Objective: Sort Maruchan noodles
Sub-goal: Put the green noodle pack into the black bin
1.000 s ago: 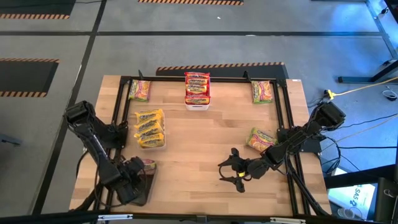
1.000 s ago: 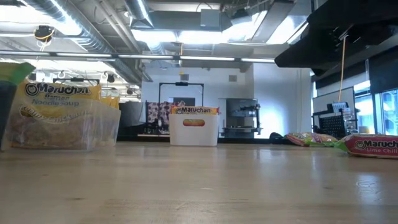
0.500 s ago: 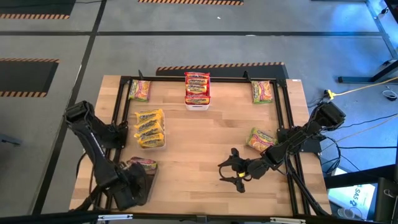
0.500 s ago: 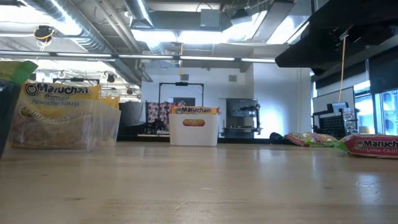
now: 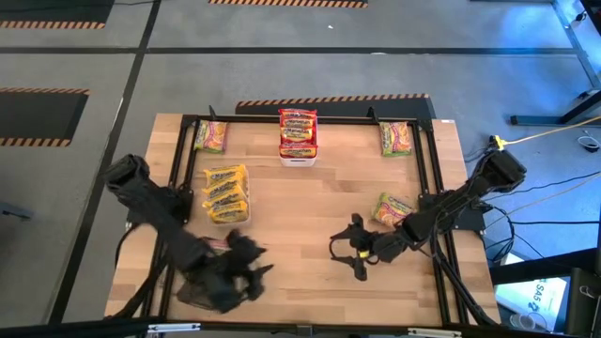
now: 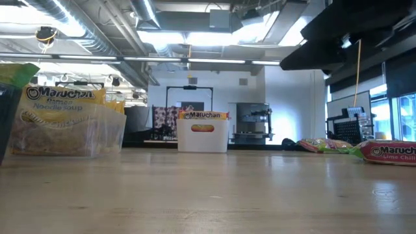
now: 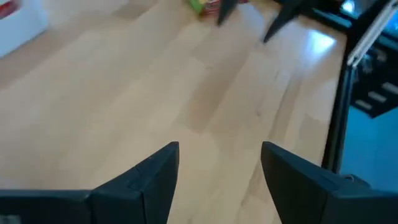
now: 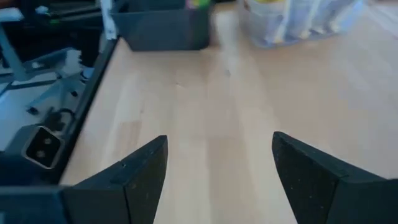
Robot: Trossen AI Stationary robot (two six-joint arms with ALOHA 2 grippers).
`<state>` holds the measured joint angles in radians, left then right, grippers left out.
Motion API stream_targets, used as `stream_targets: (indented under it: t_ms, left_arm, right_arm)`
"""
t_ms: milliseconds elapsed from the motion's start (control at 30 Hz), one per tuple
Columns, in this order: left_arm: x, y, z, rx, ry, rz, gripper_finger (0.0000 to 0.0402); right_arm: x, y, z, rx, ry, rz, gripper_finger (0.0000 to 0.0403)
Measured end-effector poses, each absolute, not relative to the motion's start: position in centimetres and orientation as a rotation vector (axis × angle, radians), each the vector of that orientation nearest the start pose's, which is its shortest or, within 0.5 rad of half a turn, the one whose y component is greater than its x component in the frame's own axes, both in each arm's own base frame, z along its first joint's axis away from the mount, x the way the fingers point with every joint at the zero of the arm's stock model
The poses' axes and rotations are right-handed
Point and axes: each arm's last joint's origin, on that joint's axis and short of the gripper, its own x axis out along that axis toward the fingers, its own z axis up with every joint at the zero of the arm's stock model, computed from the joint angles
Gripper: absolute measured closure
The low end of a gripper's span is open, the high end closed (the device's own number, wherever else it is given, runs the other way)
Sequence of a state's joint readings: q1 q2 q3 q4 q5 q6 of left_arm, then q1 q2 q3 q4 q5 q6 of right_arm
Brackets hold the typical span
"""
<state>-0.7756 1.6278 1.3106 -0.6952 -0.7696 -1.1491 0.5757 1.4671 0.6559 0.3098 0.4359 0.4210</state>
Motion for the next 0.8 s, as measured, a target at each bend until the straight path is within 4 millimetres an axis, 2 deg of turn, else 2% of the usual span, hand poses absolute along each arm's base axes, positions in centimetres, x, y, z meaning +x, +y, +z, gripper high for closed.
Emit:
stream_targets:
  t_ms: [200,333,467,600,800]
  left_arm:
    - [31.4,-19.2,25.1,-0.297,0.692,0.239,0.0181]
    - [34.7,-17.5,23.8,-0.243,0.677,0.156,0.0181]
    - [36.9,-16.2,22.3,-0.181,0.661,0.11,0.0181]
    - [38.3,-14.8,21.0,-0.134,0.659,0.127,0.0181]
    - [39.6,-13.9,19.5,-0.105,0.64,0.146,0.0181]
  right_arm:
    - [23.6,12.2,19.6,0.166,0.555,-0.045,0.0137]
    - [22.3,10.1,20.5,0.175,0.629,-0.128,0.0137]
    - [20.9,7.7,21.2,0.191,0.699,-0.241,0.0137]
    - [19.7,4.7,21.3,0.189,0.773,-0.415,0.0137]
    - [19.4,-1.4,20.8,0.196,0.858,-0.718,0.015]
